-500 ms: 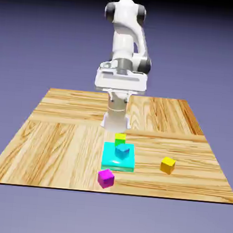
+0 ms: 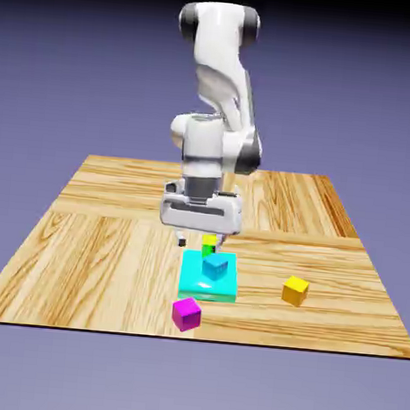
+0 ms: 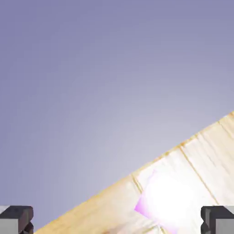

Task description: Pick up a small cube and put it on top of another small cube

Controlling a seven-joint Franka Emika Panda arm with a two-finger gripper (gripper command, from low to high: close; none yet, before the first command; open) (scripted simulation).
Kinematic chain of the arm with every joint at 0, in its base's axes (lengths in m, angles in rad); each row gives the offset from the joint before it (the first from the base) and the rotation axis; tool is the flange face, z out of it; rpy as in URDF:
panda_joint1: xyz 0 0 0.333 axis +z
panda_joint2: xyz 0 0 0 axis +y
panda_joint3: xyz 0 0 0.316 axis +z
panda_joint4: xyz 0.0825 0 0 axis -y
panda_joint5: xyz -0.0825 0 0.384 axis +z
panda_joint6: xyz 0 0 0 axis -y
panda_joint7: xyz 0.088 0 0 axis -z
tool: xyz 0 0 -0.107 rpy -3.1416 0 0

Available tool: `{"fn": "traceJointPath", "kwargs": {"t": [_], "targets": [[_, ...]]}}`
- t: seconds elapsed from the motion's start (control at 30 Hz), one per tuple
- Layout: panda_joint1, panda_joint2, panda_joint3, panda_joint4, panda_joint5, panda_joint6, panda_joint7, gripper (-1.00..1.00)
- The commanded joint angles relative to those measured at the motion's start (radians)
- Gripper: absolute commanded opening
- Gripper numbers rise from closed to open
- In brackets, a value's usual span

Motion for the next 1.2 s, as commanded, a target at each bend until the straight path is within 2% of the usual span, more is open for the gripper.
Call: {"fn": "traceJointPath", "kwargs": {"t": [0.0,0.27,0.6,0.63,1.0,1.17], "targets": [[0.008,0.036,-0.009,0.017,0.007,-0.016,0.038,0.0],[0.057,0.275,-0.071,0.132,0.053,-0.118,0.285,0.0],[-0.297,0.457,0.249,0.165,-0.214,0.04,0.475,0.0],[-0.297,0.457,0.249,0.165,-0.214,0.04,0.475,-1.0],[0.057,0.275,-0.071,0.132,0.053,-0.118,0.285,-1.0],[0.011,0.13,0.011,0.041,0.032,-0.171,0.122,-1.0]]}}
